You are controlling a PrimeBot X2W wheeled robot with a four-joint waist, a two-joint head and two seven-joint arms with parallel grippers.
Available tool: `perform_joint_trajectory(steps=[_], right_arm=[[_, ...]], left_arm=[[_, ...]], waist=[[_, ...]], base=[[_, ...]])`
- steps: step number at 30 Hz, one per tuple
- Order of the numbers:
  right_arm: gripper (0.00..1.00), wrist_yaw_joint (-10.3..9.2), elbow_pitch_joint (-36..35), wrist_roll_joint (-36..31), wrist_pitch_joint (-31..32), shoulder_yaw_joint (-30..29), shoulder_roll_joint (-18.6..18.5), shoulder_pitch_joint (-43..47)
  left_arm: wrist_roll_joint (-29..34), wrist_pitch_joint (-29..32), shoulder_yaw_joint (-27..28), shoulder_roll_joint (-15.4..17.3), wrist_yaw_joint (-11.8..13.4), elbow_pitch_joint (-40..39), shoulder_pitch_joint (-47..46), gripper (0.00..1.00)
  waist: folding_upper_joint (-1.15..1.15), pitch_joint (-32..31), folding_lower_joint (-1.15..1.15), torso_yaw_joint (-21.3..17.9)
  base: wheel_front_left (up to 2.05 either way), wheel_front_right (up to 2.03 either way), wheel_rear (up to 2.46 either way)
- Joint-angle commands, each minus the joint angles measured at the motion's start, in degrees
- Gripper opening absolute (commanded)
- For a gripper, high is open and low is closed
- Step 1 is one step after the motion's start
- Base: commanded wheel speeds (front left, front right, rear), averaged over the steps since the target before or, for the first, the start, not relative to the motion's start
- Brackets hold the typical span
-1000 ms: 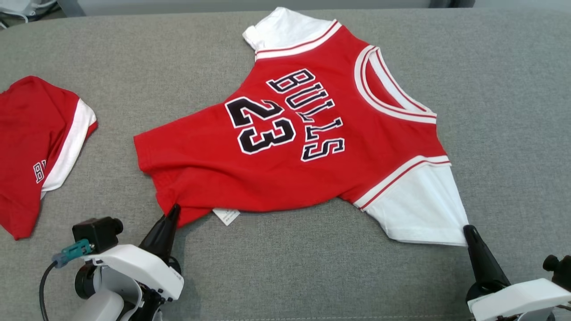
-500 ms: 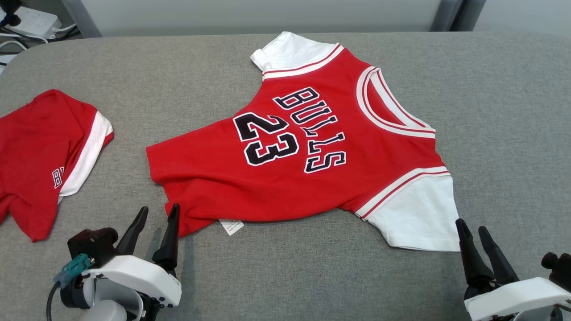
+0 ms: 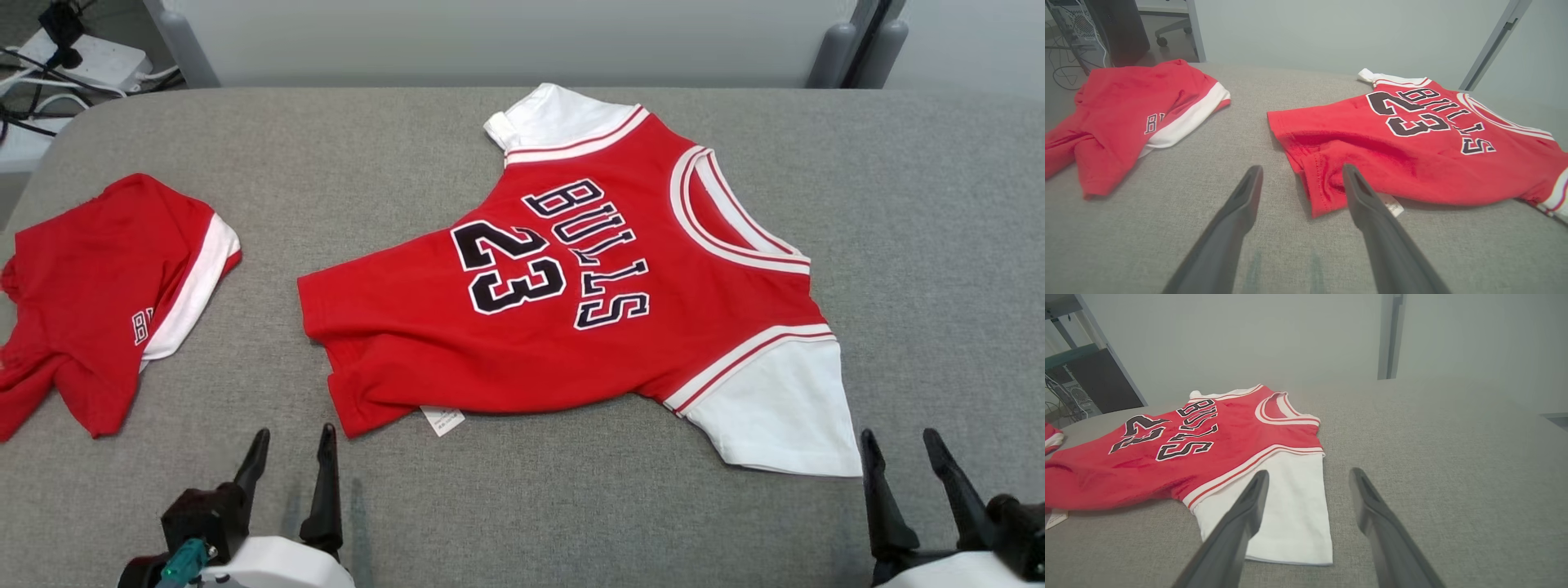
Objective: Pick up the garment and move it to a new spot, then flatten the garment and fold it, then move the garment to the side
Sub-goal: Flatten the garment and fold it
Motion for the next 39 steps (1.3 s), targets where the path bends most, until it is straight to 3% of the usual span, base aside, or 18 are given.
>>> perform_joint_trajectory(steps=[1, 7, 27, 39], right_arm=[[1.00, 0.08, -0.11, -1.36, -1.18, 0.68, -0.42, 0.76], [1.00, 0.08, 2.97, -5.80, -2.95, 0.09, 0.68, 2.23], [1.00, 0.08, 5.39, -6.31, -4.24, 0.76, 2.10, 1.71], [1.00, 0.08, 8.32, -6.12, -4.26, 1.97, 1.30, -3.56]], left_arm=[[0.80, -0.73, 2.37, 0.53, 0.30, -1.27, -0.28, 1.00], [2.96, -0.76, 2.72, -1.02, -1.24, -0.40, 1.68, 1.00], [3.73, -0.08, 3.39, -2.30, -5.75, 2.95, 2.60, 1.00], [2.02, 3.29, 1.15, -3.97, -12.61, 9.55, -6.41, 1.00]], waist=[[0.00, -0.92, 0.00, 0.13], [0.00, -2.76, 0.00, 0.16], [0.00, -4.24, 0.00, -0.54], [0.00, 2.22, 0.00, -1.40]], base=[[0.00, 0.00, 0.00], [0.00, 0.00, 0.00], [0.00, 0.00, 0.00], [0.00, 0.00, 0.00]])
